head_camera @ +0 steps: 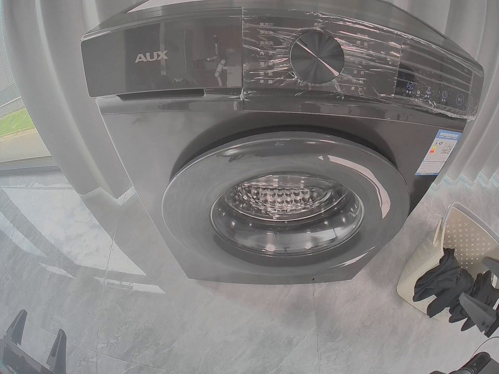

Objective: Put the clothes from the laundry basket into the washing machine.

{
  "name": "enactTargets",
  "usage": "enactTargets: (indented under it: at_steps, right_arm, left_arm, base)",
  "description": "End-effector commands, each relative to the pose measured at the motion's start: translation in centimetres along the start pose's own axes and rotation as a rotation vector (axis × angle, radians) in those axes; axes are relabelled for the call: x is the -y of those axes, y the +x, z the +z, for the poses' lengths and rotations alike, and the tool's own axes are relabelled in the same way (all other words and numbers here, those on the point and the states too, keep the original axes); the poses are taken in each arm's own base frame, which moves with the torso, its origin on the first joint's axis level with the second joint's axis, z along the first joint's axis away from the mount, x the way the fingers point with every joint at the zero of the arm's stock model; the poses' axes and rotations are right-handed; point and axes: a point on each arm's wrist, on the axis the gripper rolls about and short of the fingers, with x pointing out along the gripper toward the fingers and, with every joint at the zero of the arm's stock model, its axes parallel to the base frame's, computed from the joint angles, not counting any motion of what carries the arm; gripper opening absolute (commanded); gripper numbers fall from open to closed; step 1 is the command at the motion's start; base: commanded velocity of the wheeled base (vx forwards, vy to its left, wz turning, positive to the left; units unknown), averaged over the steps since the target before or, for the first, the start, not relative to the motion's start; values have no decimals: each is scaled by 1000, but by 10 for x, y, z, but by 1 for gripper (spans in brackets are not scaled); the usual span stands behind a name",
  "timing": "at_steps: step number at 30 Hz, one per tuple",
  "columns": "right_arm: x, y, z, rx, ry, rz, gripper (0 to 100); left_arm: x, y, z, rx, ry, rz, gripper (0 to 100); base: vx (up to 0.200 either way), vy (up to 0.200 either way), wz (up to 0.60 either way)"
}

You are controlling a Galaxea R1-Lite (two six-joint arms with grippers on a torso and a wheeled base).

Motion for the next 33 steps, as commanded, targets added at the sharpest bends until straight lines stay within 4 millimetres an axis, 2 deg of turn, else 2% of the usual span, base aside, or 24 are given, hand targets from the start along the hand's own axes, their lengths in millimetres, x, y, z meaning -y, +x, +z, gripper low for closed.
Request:
enactTargets:
  at_steps: [1, 9, 17, 33]
  right_arm:
    - [18, 63, 12, -154, 37, 115, 100]
    - [28, 105, 18, -175, 100, 134, 100]
    - [35, 144, 15, -166, 165, 149, 100]
    - [43, 168, 28, -101, 168, 103, 100]
  left_arm:
    - [0, 0, -5, 1, -2, 1, 100]
    - [0, 0, -5, 0, -2, 1, 100]
    - [0, 0, -5, 0, 1, 1, 100]
    - [0, 0, -5, 0, -2, 1, 100]
  base:
    - [0, -200, 0]
    - [0, 0, 0]
    - [0, 0, 0]
    - [0, 0, 0]
